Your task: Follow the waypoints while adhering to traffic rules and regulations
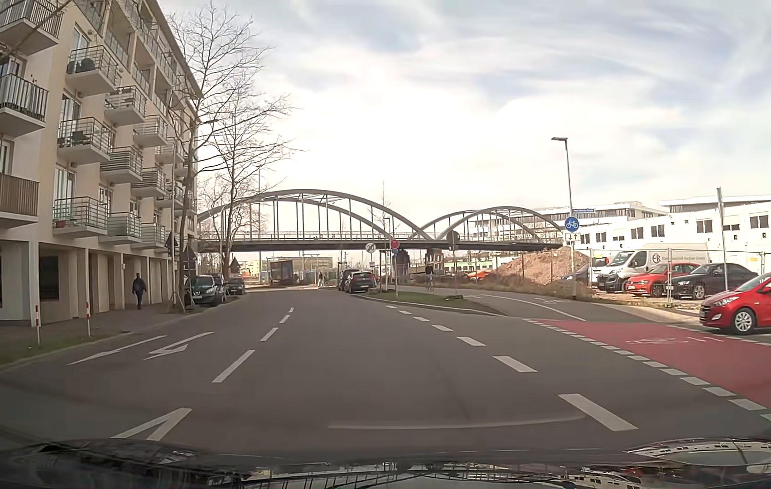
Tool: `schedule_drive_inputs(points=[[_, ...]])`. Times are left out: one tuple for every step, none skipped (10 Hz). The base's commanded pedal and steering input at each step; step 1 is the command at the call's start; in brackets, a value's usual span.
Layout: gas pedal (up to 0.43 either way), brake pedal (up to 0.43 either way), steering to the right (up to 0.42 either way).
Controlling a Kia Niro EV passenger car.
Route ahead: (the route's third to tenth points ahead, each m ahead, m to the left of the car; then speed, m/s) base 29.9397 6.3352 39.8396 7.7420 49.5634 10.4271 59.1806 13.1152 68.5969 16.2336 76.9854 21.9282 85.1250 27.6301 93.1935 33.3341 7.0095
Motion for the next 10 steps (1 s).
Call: schedule_drive_inputs(points=[[0.087, 0.0, -0.073], [0.087, 0.0, -0.073], [0.087, 0.0, -0.071], [0.087, 0.0, -0.069], [0.087, 0.0, -0.064], [0.087, 0.0, -0.06], [0.087, 0.0, -0.056], [0.087, 0.0, -0.052], [0.087, 0.0, -0.045], [0.087, 0.0, -0.041]])
